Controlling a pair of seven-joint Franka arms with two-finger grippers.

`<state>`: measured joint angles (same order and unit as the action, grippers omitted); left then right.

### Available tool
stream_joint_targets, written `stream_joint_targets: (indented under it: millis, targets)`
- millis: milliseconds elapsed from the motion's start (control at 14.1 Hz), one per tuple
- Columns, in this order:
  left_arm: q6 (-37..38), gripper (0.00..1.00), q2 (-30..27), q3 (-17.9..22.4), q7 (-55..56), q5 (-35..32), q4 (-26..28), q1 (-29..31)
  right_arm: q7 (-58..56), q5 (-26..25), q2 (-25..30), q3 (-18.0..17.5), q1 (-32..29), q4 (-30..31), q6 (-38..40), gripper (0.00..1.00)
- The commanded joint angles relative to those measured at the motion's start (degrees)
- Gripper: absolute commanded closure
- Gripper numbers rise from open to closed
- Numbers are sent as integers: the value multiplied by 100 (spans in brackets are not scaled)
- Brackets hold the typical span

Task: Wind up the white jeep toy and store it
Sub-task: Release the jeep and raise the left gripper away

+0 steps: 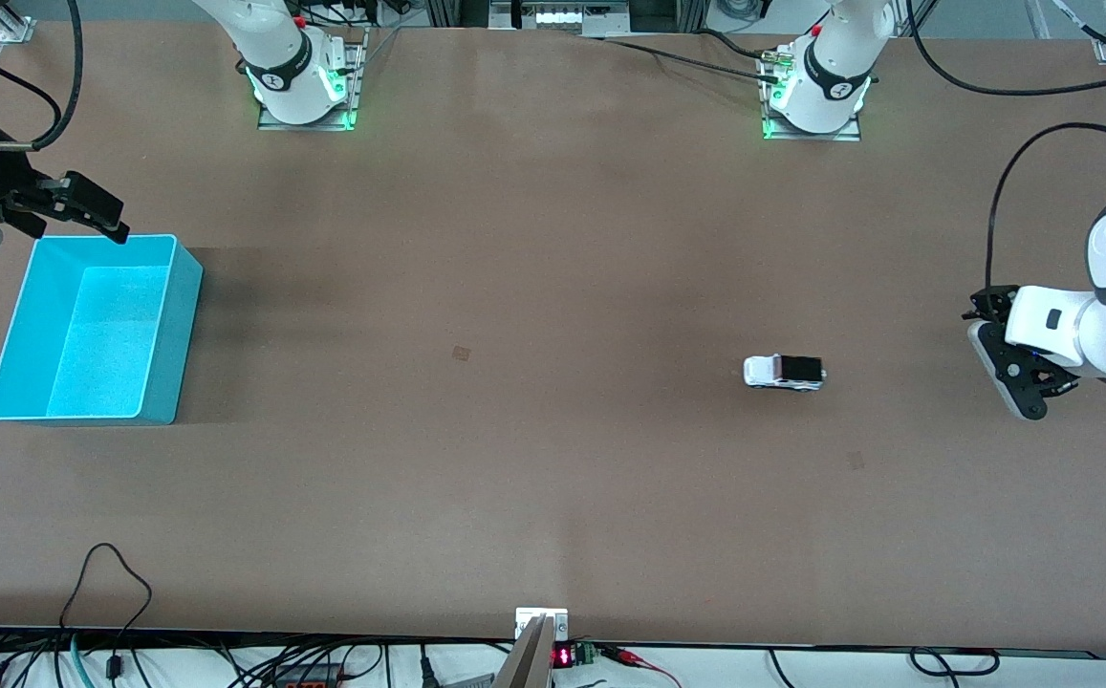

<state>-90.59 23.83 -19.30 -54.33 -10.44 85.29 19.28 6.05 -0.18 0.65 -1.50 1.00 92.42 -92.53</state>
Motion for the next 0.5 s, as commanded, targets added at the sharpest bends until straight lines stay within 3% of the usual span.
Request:
stream_joint_targets:
  millis: [0,284,426]
  targets:
    - [839,0,-27,-521,1184,-107,-573,41,-78,-17,76,-26,-30,39,42,0]
    - [1070,0,-614,-401,2346,-29,-540,-467,-78,-17,76,-26,-30,39,42,0]
    - [973,0,-1098,265,2733,216,-276,-1046,-78,-17,76,-17,-30,39,42,0]
